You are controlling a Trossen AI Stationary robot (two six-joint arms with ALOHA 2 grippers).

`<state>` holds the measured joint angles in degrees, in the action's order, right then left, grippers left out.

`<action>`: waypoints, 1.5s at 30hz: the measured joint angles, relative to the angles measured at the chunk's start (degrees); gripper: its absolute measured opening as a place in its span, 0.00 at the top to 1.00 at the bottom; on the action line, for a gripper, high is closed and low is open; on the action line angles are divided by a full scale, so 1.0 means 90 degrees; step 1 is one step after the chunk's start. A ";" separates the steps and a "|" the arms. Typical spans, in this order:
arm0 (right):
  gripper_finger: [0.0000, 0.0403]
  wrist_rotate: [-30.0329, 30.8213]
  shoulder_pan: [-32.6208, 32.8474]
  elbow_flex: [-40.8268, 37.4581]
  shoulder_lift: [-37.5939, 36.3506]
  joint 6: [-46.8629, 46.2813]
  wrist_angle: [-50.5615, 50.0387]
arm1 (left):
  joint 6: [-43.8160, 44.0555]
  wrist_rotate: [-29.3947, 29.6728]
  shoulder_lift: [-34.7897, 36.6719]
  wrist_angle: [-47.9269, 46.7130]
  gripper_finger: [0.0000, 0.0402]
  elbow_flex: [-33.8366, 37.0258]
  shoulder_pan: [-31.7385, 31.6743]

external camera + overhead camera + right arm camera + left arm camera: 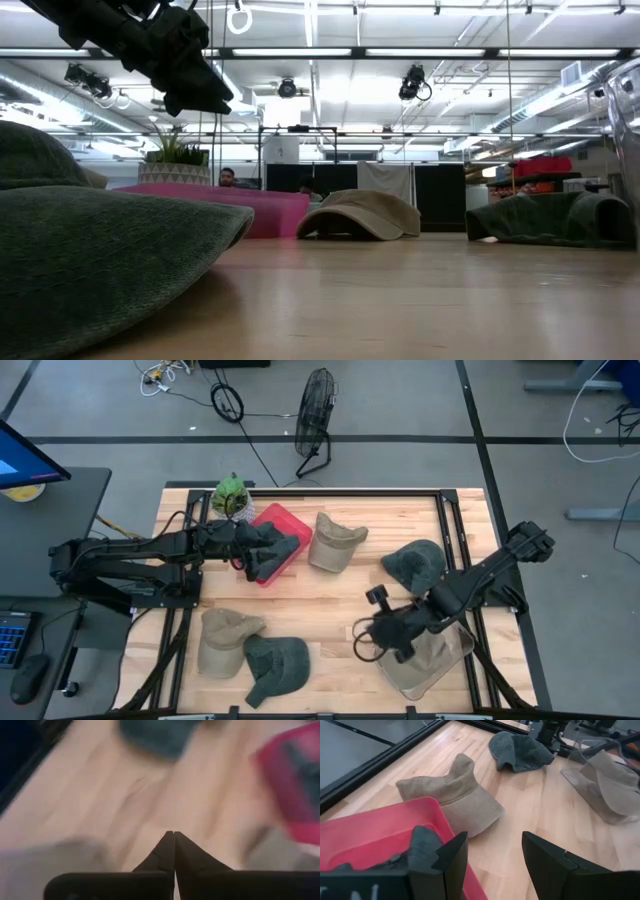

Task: Pick & Place hat
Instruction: Put the bottom gray cap into the transparent bin

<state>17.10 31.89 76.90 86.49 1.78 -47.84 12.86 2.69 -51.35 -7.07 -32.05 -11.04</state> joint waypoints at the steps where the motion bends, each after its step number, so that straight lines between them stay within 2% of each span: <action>1: 0.99 0.0286 -0.0033 -0.0017 0.0003 -0.0003 0.0234 | 0.0000 -0.0028 0.0000 0.0000 0.53 0.0000 0.0023; 3: 0.99 0.0546 -0.0156 -0.0116 0.0003 0.0023 0.0719 | -0.0003 -0.0046 0.0000 0.0024 0.53 0.0000 0.0085; 7: 0.94 0.0552 -0.0446 -0.0396 0.0010 -0.0285 0.1225 | -0.0188 -0.0060 0.0000 0.0118 0.53 0.0000 0.0180; 13: 0.78 0.0537 -0.0949 -0.0871 0.0010 0.0002 0.1494 | -0.0178 -0.0101 -0.0002 0.0126 0.53 -0.0113 0.0230; 16: 0.69 0.0385 -0.1204 -0.1204 0.0037 -0.0174 0.2094 | -0.0173 -0.0432 -0.0002 0.0045 0.53 -0.0290 0.0282; 20: 0.58 -0.0025 -0.1521 -0.1490 0.0042 -0.0750 0.2823 | -0.0228 -0.1081 0.0000 -0.0675 0.53 -0.0854 0.0503; 24: 0.51 -0.0071 -0.1760 -0.1597 0.0044 -0.1442 0.3160 | -0.0161 -0.1120 0.0002 -0.1802 0.53 -0.1211 0.0915; 33: 0.48 -0.0072 -0.2042 -0.1603 0.0042 -0.1384 0.3179 | 0.1308 -0.1114 -0.0162 -0.3718 0.53 -0.1177 0.2343; 40: 0.48 -0.0075 -0.2095 -0.1603 0.0039 -0.1129 0.3149 | 0.2230 -0.1044 -0.0767 -0.3842 0.53 -0.1190 0.3714; 45: 0.48 -0.0193 -0.2095 -0.1603 0.0039 -0.1075 0.3179 | 0.3133 -0.0281 -0.1320 -0.3926 0.53 -0.1184 0.4401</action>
<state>15.36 13.04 62.48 86.85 -7.90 -19.22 41.06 0.16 -63.23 -42.40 -42.71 28.57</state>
